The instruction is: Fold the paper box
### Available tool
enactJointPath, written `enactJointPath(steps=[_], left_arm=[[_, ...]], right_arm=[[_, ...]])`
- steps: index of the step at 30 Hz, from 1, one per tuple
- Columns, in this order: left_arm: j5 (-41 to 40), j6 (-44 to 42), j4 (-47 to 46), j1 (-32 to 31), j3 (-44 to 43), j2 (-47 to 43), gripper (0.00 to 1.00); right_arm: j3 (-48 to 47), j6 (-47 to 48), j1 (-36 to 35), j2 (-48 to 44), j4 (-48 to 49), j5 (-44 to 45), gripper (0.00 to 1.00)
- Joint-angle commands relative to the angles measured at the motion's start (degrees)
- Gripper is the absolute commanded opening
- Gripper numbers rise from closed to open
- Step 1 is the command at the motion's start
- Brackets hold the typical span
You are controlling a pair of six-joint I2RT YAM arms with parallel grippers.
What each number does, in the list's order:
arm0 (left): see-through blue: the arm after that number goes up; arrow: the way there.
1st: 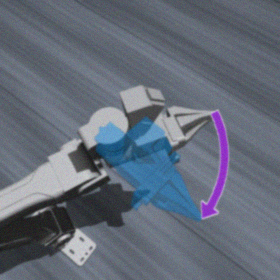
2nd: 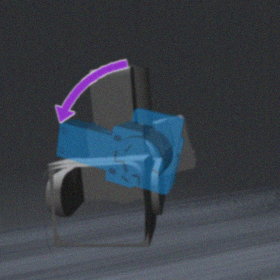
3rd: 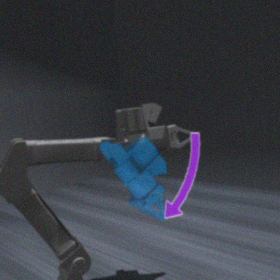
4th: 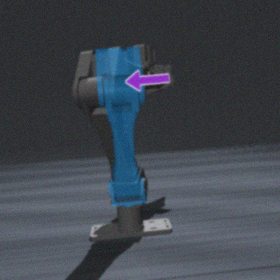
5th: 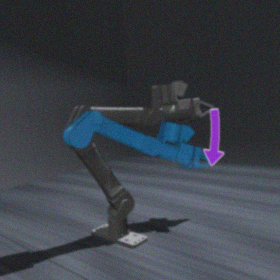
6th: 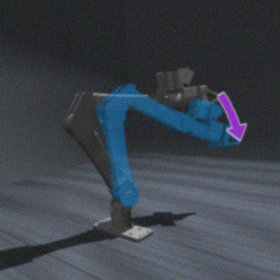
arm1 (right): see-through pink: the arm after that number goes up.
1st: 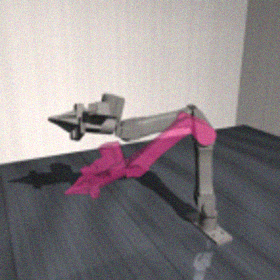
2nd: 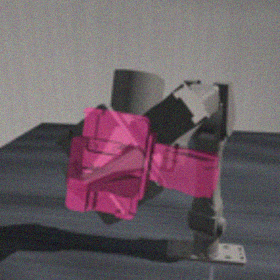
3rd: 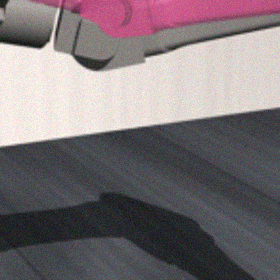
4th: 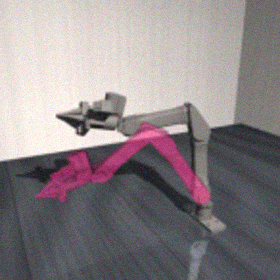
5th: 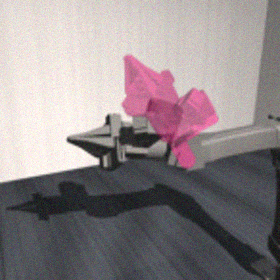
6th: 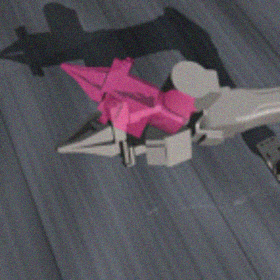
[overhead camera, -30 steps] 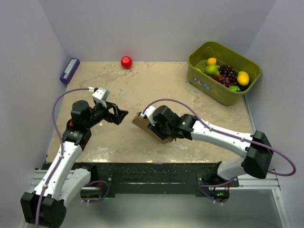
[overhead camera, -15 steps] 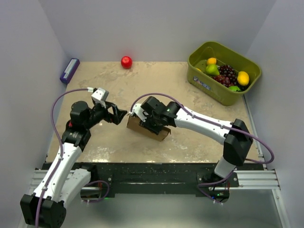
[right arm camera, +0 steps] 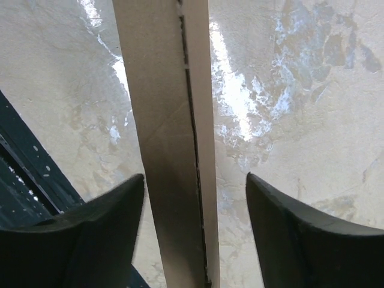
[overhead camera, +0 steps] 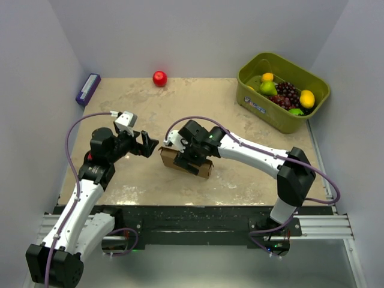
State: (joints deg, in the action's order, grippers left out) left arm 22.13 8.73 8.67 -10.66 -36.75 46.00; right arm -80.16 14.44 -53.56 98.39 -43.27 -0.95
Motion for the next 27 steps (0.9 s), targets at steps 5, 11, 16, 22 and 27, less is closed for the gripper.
enactJointPath(steps=[5, 11, 16, 22, 27], left_arm=[[5.46, -2.14, -2.69, -0.16, 0.63, 1.2, 0.99], [4.07, -3.89, -2.16, -0.16, 0.72, 0.85, 0.99], [4.76, -5.65, -2.07, -0.07, 1.24, 0.14, 0.99], [6.17, -6.88, -1.46, -0.24, 1.51, 0.15, 0.96], [5.56, -7.5, -1.02, -1.21, 2.04, 0.23, 0.93]], right_arm=[[0.09, -1.6, 0.39, -6.28, 3.71, 0.77, 0.99], [3.42, -3.53, 0.47, -10.49, 5.91, 0.77, 0.99], [5.19, -10.45, 0.56, -16.72, 7.49, 3.49, 0.99], [8.44, -24.96, 0.47, -24.9, 7.23, 7.45, 0.99], [14.41, -37.78, 0.47, -32.99, 5.03, 12.37, 0.93]])
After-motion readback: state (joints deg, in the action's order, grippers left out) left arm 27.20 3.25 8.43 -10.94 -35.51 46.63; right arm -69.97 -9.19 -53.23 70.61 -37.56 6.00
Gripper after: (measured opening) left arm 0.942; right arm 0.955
